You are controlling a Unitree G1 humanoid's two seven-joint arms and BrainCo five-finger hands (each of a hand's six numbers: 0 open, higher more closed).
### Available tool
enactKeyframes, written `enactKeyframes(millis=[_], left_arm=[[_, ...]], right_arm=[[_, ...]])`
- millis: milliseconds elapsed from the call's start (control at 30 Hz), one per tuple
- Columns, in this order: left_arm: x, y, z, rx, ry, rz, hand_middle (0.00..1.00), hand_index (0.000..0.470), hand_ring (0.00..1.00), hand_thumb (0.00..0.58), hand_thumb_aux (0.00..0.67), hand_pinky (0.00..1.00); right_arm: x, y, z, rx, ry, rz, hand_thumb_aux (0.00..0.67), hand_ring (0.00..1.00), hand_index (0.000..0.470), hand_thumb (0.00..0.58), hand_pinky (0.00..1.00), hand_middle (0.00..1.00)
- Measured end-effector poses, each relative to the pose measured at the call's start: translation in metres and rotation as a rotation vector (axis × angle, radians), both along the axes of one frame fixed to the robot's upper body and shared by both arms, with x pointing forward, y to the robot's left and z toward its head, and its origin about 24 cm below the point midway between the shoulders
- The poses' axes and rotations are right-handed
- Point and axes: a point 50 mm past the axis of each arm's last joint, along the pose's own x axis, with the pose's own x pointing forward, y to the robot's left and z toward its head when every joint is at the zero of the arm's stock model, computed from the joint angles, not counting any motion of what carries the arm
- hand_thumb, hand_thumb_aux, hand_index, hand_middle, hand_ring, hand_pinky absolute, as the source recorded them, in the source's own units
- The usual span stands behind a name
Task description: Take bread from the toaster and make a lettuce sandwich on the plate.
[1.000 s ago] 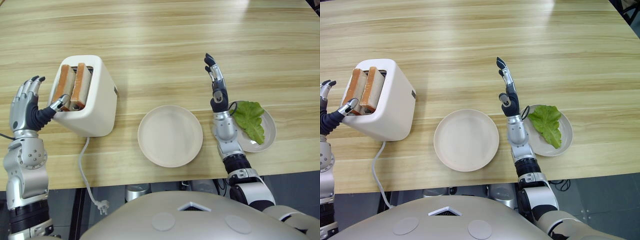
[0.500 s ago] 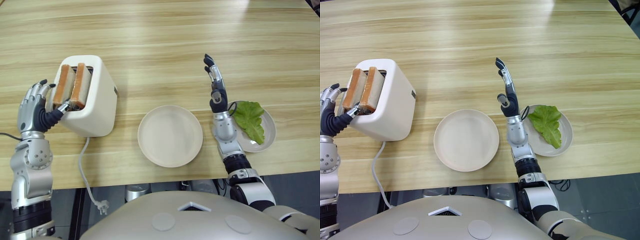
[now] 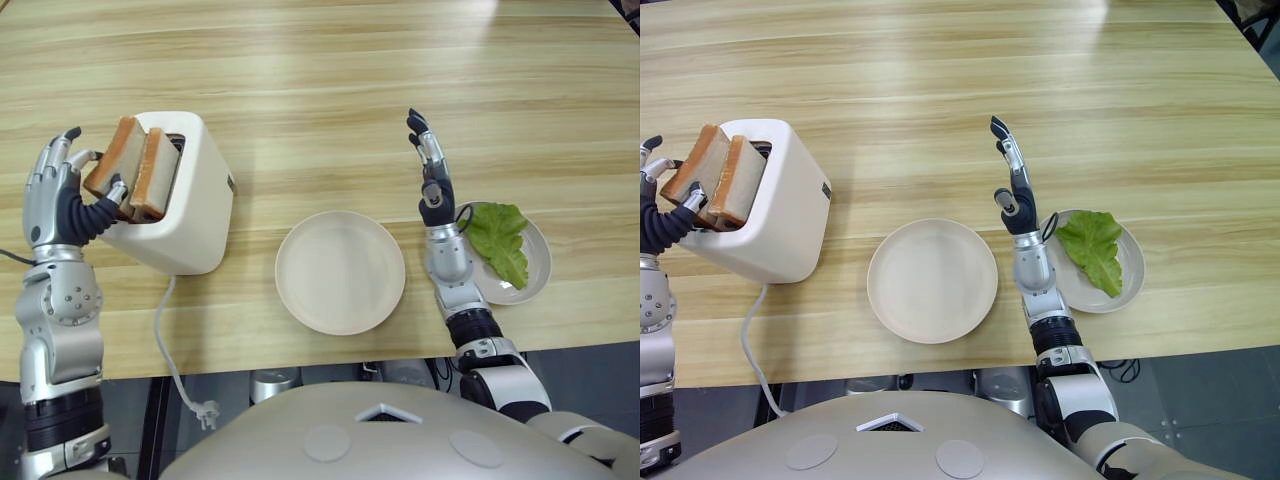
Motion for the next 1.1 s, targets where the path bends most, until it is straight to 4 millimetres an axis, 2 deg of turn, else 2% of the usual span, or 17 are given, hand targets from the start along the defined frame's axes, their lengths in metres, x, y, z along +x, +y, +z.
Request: enactKeyframes(millis=[33,67,100,233,467,567,633,767,867,933,1100], left_arm=[[0.002,-0.001,0.003,0.002,-0.015,-0.006,0.00,0.460,0.00,0.580,0.670,0.00],[0.003,-0.002,0.005,0.003,-0.028,-0.011,0.53,0.460,0.53,0.580,0.670,0.53],[0.005,-0.003,0.008,0.003,-0.040,-0.017,1.00,0.460,1.00,0.580,0.670,1.00],[0.007,-0.010,0.023,0.002,-0.121,-0.053,1.00,0.460,1.00,0.580,0.670,1.00],[0.003,-0.020,0.082,0.067,-0.441,-0.095,1.00,0.460,1.00,0.580,0.670,1.00],[-0.001,-0.036,0.100,0.025,-0.554,-0.212,1.00,0.460,1.00,0.580,0.670,1.00],[-0.001,-0.054,0.105,-0.045,-0.590,-0.351,1.00,0.460,1.00,0.580,0.670,1.00],[0.003,-0.091,0.096,-0.200,-0.522,-0.607,1.00,0.460,1.00,0.580,0.670,1.00],[0.009,-0.119,0.080,-0.377,-0.377,-0.818,1.00,0.460,1.00,0.580,0.670,1.00],[0.011,-0.128,0.070,-0.415,-0.292,-0.889,1.00,0.460,1.00,0.580,0.670,1.00],[0.020,-0.144,0.006,-0.615,0.058,-0.950,1.00,0.460,1.00,0.580,0.670,1.00]], right_arm=[[0.000,0.000,0.000,0.000,0.000,0.000,0.000,0.00,0.000,0.000,0.00,0.00],[0.000,0.000,0.000,0.000,0.000,0.001,0.000,0.00,0.000,0.000,0.00,0.00],[0.000,0.000,0.000,0.000,0.000,0.001,0.000,0.00,0.000,0.000,0.00,0.00],[0.000,0.000,0.000,0.001,-0.001,-0.002,0.000,0.00,0.000,0.000,0.00,0.00],[0.002,0.001,0.001,-0.003,-0.005,-0.004,0.000,0.00,0.000,0.000,0.00,0.00],[0.003,0.000,0.003,-0.002,-0.017,-0.012,0.000,0.00,0.000,0.000,0.00,0.00],[0.006,-0.006,0.007,-0.022,-0.041,-0.033,0.000,0.00,0.000,0.000,0.00,0.00],[0.013,-0.026,0.023,-0.029,-0.108,-0.115,0.000,0.00,0.000,0.000,0.00,0.00],[0.012,-0.050,0.038,-0.076,-0.191,-0.205,0.000,0.00,0.000,0.000,0.00,0.00],[0.010,-0.062,0.045,-0.104,-0.231,-0.250,0.000,0.00,0.000,0.000,0.00,0.00],[-0.003,-0.104,0.051,-0.221,-0.265,-0.386,0.000,0.00,0.000,0.000,0.00,0.00]])
